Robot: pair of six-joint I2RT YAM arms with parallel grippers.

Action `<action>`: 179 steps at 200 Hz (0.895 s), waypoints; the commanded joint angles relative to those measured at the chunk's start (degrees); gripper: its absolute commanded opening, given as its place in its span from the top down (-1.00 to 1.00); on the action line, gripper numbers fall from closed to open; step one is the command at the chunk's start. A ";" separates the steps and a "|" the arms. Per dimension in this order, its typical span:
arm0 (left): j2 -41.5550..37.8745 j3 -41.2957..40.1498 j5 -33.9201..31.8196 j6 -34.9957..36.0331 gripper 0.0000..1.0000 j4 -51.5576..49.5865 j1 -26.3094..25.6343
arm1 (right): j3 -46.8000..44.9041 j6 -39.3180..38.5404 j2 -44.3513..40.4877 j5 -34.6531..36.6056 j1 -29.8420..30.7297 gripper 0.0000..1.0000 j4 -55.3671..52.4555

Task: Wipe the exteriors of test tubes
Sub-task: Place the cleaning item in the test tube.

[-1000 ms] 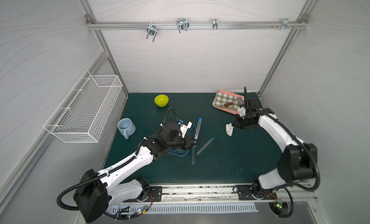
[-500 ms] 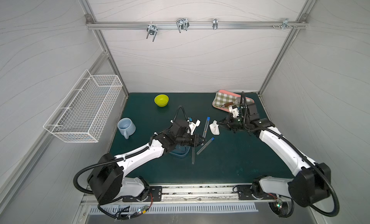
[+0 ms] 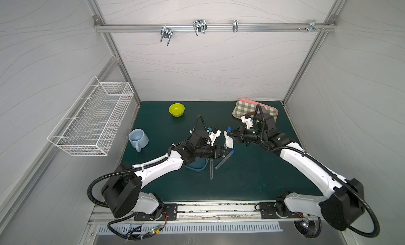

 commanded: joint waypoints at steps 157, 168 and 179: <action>0.15 0.79 2.52 -2.98 0.88 7.35 -0.88 | 8.50 -3.55 3.81 7.62 4.37 0.08 -7.35; 0.20 0.61 2.58 -3.08 0.88 7.30 -0.88 | 9.99 -4.07 4.21 7.53 4.49 0.06 -8.02; 0.39 0.51 2.75 -3.30 0.88 7.60 -0.87 | 11.36 -4.75 4.68 7.43 4.53 0.05 -8.95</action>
